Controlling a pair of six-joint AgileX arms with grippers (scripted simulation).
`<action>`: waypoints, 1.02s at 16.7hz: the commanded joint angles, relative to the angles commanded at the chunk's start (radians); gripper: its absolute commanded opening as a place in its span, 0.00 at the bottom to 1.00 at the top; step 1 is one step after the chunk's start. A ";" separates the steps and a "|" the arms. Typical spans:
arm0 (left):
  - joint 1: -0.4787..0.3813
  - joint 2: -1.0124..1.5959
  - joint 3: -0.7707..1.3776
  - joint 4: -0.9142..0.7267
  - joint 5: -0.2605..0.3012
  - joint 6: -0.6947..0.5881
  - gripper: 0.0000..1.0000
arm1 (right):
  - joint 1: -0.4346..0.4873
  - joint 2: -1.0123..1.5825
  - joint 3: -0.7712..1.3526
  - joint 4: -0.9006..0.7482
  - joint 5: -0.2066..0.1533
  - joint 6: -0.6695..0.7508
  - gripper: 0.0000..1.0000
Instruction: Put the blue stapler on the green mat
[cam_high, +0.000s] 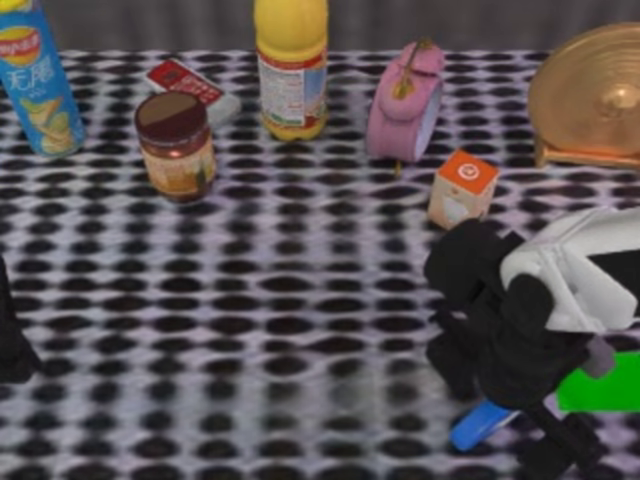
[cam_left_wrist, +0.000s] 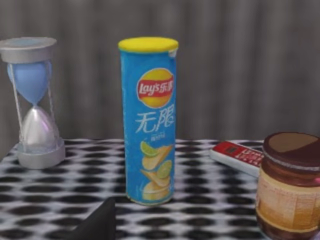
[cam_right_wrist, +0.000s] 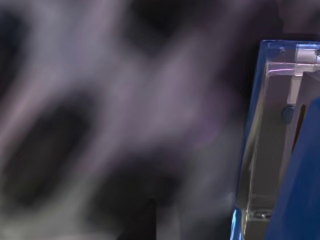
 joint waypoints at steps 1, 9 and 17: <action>0.000 0.000 0.000 0.000 0.000 0.000 1.00 | 0.000 0.000 0.000 0.000 0.000 0.000 0.32; 0.000 0.000 0.000 0.000 0.000 0.000 1.00 | 0.000 0.000 0.000 0.000 0.000 0.000 0.00; 0.000 0.000 0.000 0.000 0.000 0.000 1.00 | 0.002 -0.039 0.030 -0.066 -0.003 -0.010 0.00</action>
